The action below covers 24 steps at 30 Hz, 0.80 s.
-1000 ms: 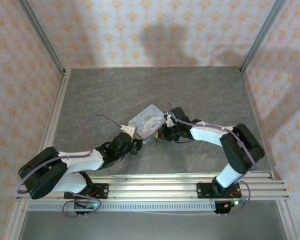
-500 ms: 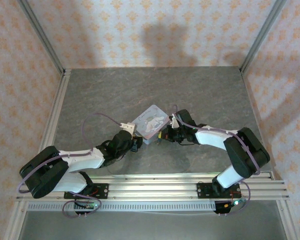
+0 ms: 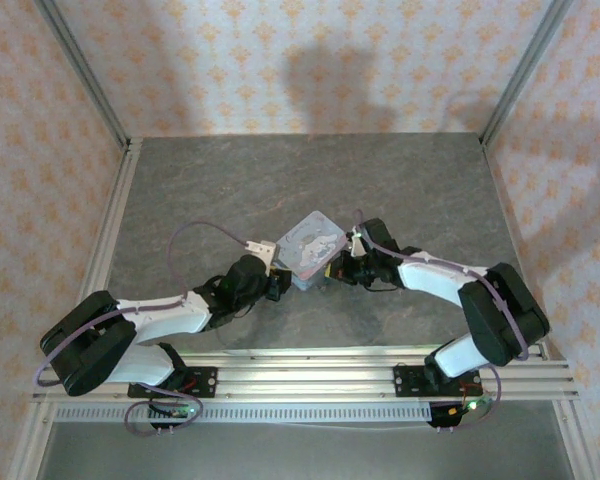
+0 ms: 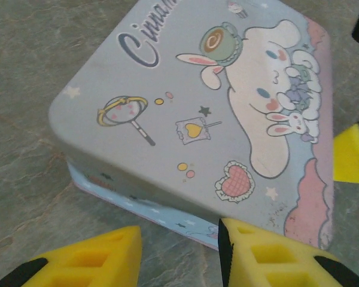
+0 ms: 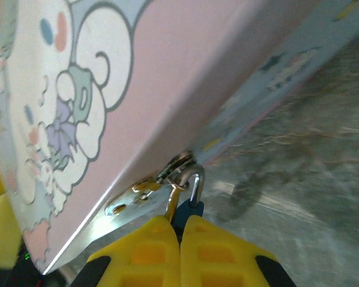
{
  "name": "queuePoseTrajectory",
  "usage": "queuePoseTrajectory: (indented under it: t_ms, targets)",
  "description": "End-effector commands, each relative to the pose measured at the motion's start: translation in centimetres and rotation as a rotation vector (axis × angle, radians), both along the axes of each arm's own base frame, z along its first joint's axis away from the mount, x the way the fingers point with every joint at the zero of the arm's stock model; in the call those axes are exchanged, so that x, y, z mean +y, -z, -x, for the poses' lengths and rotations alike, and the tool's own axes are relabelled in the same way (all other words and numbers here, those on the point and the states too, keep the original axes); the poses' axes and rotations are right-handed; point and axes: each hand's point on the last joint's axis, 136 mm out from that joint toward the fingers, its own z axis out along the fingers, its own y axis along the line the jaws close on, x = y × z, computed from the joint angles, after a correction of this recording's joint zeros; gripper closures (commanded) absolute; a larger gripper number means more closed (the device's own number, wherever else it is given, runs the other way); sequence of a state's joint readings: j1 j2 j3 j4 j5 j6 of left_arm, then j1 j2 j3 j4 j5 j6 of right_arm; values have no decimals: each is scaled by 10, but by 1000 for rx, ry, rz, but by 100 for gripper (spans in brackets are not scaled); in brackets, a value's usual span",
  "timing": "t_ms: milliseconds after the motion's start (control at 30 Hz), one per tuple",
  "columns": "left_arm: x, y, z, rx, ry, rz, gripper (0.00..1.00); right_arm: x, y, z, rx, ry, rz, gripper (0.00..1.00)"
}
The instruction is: Unlock the padlock with the key
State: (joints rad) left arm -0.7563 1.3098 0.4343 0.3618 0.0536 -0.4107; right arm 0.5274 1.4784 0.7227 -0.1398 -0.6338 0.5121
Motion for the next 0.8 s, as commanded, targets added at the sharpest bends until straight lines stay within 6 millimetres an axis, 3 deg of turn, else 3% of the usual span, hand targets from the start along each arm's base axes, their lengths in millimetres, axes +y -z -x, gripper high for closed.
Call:
queuePoseTrajectory:
  t_ms: [0,100,267,467,767]
  targets:
    - [-14,-21,-3,-28,62,29,63,-29,-7,-6,27,58,211,100]
    - [-22,-22,-1,-27,86,12,64,-45,-10,-9,53,146,333,100]
    - [-31,-19,2,-27,94,12,64,-40,-22,-12,36,156,441,100]
    - [-28,-10,3,-12,59,-11,65,-18,-3,-5,55,108,415,100]
    - [7,-15,13,-45,-6,-76,65,33,2,0,53,33,467,100]
